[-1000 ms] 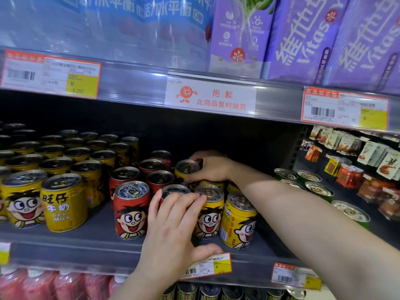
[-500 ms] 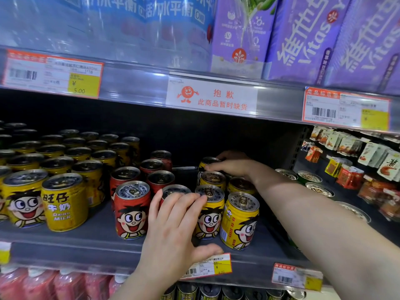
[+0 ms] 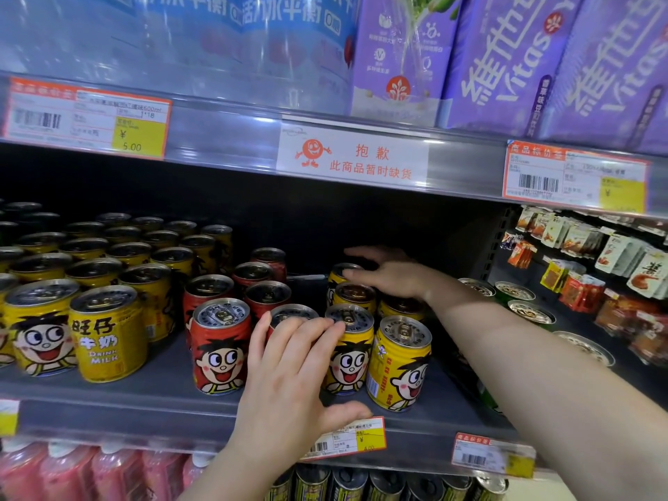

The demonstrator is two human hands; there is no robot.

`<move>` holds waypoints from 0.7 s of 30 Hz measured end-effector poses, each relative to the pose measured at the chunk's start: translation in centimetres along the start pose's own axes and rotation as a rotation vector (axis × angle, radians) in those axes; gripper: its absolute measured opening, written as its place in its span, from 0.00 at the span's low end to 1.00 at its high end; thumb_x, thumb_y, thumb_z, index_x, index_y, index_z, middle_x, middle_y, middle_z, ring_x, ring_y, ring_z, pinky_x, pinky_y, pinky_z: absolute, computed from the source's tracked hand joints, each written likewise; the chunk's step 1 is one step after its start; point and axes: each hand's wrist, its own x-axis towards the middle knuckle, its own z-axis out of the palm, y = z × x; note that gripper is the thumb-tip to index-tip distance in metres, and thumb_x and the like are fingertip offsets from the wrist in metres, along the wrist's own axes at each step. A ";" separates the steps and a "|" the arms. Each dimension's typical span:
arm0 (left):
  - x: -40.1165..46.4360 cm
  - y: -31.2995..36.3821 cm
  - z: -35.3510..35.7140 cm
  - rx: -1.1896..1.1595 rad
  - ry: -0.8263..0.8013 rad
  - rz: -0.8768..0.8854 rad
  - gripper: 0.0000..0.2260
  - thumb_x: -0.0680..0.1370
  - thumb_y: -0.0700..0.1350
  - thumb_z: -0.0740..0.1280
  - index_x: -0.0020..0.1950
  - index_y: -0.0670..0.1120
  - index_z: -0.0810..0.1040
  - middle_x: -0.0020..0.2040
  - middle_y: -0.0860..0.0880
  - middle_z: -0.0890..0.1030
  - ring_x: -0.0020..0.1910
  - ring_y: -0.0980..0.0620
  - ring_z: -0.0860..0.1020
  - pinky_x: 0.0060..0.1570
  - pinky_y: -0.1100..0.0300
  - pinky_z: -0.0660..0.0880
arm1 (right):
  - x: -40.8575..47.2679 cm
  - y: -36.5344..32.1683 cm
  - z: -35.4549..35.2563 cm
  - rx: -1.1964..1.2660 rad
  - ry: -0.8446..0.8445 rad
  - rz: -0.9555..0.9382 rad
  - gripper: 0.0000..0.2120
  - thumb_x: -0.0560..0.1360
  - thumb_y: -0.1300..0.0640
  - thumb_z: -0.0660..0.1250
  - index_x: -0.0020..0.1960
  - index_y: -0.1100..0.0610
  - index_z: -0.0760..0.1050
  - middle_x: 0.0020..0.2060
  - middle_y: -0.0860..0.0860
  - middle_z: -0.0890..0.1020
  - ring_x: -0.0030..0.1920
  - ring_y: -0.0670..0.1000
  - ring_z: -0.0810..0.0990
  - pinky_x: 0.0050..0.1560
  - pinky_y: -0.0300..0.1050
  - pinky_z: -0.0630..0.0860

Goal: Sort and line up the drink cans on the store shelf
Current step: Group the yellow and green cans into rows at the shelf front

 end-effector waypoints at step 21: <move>-0.1 -2.7 -4.7 -0.174 0.053 -0.077 0.23 0.72 0.58 0.69 0.63 0.47 0.76 0.62 0.51 0.76 0.64 0.51 0.70 0.68 0.52 0.63 | -10.4 -6.2 2.6 0.005 0.256 -0.264 0.25 0.73 0.39 0.63 0.68 0.43 0.69 0.68 0.44 0.71 0.69 0.45 0.66 0.70 0.44 0.63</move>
